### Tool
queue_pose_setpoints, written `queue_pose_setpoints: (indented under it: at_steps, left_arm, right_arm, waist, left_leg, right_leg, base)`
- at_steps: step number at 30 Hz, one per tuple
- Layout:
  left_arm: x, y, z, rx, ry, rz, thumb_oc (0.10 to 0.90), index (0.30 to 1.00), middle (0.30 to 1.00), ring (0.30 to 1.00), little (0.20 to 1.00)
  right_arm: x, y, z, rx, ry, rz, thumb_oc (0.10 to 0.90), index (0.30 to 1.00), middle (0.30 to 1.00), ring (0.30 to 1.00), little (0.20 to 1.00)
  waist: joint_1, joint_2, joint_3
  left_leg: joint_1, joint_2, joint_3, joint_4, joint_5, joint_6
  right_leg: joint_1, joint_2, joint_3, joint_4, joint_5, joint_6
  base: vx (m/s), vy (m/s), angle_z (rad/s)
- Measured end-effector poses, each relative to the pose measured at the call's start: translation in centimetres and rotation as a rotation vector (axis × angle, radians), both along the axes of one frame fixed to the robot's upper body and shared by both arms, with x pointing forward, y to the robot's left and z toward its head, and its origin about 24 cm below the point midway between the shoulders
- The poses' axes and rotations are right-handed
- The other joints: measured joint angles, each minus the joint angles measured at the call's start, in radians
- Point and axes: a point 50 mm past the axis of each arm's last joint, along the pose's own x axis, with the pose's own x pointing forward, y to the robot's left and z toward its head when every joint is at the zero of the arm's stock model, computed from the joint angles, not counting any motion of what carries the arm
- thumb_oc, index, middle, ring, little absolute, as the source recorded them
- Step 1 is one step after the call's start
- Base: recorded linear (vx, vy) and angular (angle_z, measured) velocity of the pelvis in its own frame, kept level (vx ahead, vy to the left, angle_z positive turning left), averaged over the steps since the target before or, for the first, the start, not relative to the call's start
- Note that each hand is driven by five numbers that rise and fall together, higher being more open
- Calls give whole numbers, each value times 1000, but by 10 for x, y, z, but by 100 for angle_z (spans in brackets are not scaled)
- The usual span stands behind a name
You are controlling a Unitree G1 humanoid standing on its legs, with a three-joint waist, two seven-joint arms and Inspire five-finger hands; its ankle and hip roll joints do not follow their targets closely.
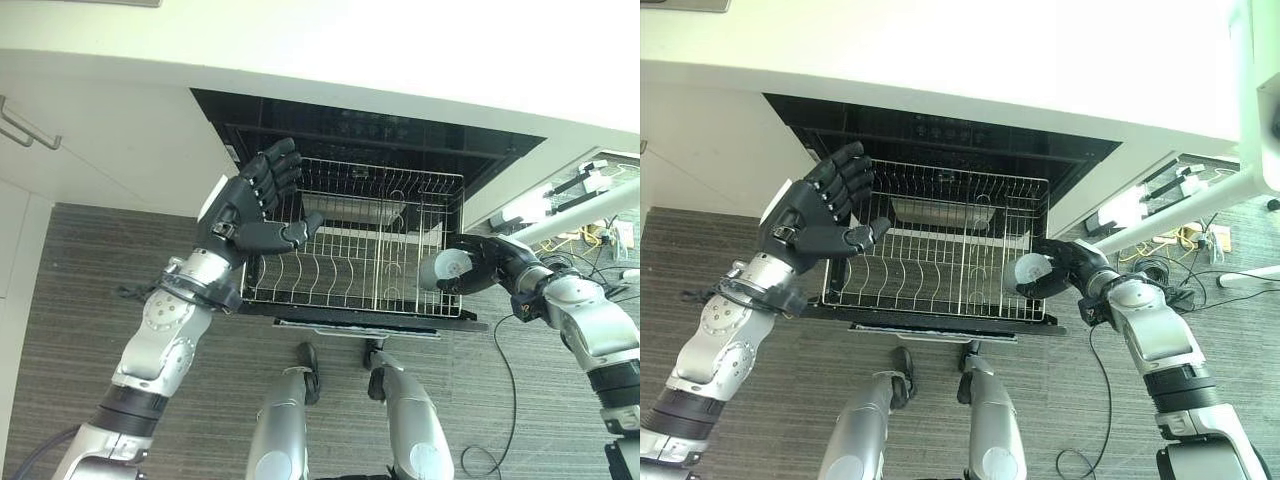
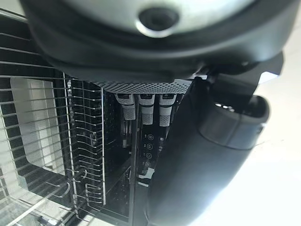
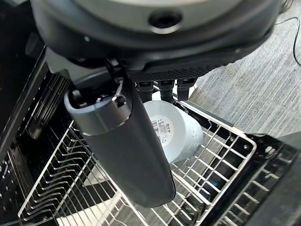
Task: Place the dishes in the dishwasher.
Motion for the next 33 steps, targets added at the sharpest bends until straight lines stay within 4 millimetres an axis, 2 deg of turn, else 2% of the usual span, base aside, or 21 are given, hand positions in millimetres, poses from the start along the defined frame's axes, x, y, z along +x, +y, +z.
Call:
queue_pose_setpoints:
  at_steps: [5, 9, 14, 20, 24, 30, 33]
  left_arm:
    - [-2, 9, 1, 17, 13, 27, 800, 900, 900, 900, 900]
    - [-4, 11, 7, 62, 7, 14, 800, 900, 900, 900, 900]
    - [-9, 21, 2, 67, 26, 45, 800, 900, 900, 900, 900]
    - [-14, 26, -3, 71, 44, 44, 800, 900, 900, 900, 900]
    - [-18, 32, -6, 67, 53, 66, 800, 900, 900, 900, 900]
    - [-24, 34, -11, 74, 71, 52, 800, 900, 900, 900, 900]
    - [-25, 36, -9, 75, 61, 51, 800, 900, 900, 900, 900]
  right_arm:
    - [-4, 3, -2, -94, 60, 54, 800, 900, 900, 900, 900]
    - [-10, 0, -13, -134, 125, 66, 800, 900, 900, 900, 900]
    - [-21, -4, -28, -132, 172, 51, 800, 900, 900, 900, 900]
    - [-33, 15, -31, -116, 114, 121, 800, 900, 900, 900, 900]
    - [-40, 18, -31, -105, 80, 134, 800, 900, 900, 900, 900]
    - [-40, 23, -28, -68, 5, 151, 800, 900, 900, 900, 900]
    - [-45, 28, -24, 18, -69, 139, 800, 900, 900, 900, 900]
  waist:
    - [4, -35, -1]
    - [11, -61, -2]
    - [11, -66, -1]
    - [13, -72, -2]
    - [23, -79, -3]
    - [29, -81, -4]
    - [42, -84, -6]
  left_leg:
    - [20, 1, -1, 1, -2, 0]
    - [36, 11, 3, 6, -13, 0]
    - [40, 20, 1, 21, -24, -3]
    - [70, 32, 2, 34, -42, -3]
    - [74, 34, 2, 36, -43, -3]
    - [120, 41, 3, 37, -53, -7]
    - [141, 49, 1, 37, -61, -15]
  right_leg:
    - [23, 1, 1, -4, 0, 0]
    - [45, 11, 7, -18, 6, 18]
    - [58, 21, 9, -25, 6, 18]
    - [96, 32, 10, -32, 6, 19]
    - [101, 34, 11, -33, 5, 20]
    - [151, 41, 11, -46, 4, 22]
    - [173, 45, 10, -47, -9, 43]
  base:
    - [15, -35, 0]
    - [25, -46, -4]
    - [29, -41, -2]
    - [30, -36, -3]
    - [50, -21, -2]
    - [60, -29, -1]
    - [78, -25, -1]
